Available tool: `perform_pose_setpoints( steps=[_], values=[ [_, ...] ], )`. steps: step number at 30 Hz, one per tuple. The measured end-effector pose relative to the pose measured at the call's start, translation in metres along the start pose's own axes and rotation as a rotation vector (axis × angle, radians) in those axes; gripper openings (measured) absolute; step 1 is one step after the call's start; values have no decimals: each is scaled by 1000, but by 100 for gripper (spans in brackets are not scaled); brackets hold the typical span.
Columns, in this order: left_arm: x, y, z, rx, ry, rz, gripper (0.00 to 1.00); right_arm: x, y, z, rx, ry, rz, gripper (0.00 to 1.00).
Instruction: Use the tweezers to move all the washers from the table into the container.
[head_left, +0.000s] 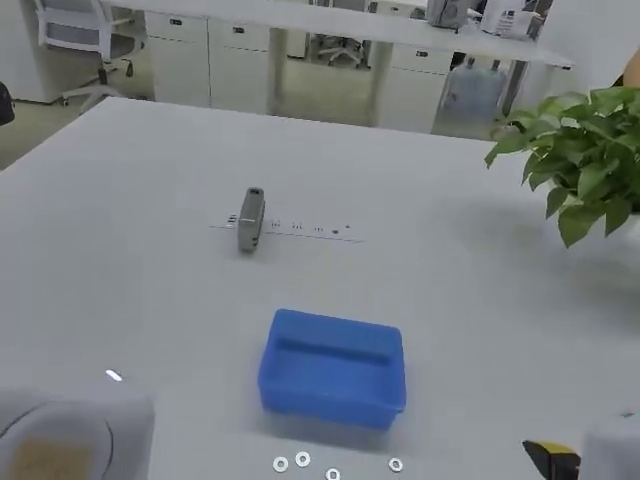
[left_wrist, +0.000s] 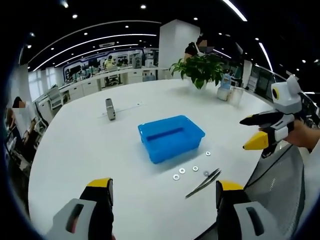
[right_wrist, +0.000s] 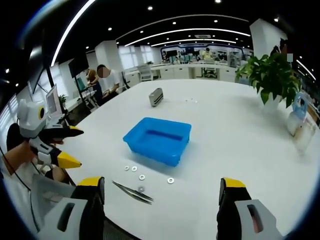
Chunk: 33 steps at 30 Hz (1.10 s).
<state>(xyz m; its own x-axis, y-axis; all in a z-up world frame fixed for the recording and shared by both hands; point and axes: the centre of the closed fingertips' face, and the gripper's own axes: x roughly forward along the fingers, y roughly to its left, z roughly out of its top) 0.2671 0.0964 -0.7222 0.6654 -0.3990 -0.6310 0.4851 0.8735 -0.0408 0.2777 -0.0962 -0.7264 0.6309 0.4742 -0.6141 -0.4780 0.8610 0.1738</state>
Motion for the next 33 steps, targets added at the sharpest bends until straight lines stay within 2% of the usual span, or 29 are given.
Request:
perform_pose_setpoints(
  steps=[8, 13, 21, 26, 30, 33],
  values=[
    [27, -11, -14, 42, 68, -91, 71, 11, 1, -7, -26, 51, 11, 90],
    [41, -21, -25, 141, 127, -160, 56, 17, 4, -11, -15, 68, 28, 84],
    [60, -31, -43, 266, 193, -257, 32, 21, 7, -22, -1, 107, 40, 80],
    [70, -37, -62, 354, 259, -318, 26, 23, 9, -27, -4, 127, 49, 78],
    [75, -43, -67, 400, 266, -346, 16, 25, 12, -31, -2, 143, 59, 77],
    [78, -48, -71, 432, 273, -370, 15, 26, 17, -32, -4, 148, 70, 77]
  ],
)
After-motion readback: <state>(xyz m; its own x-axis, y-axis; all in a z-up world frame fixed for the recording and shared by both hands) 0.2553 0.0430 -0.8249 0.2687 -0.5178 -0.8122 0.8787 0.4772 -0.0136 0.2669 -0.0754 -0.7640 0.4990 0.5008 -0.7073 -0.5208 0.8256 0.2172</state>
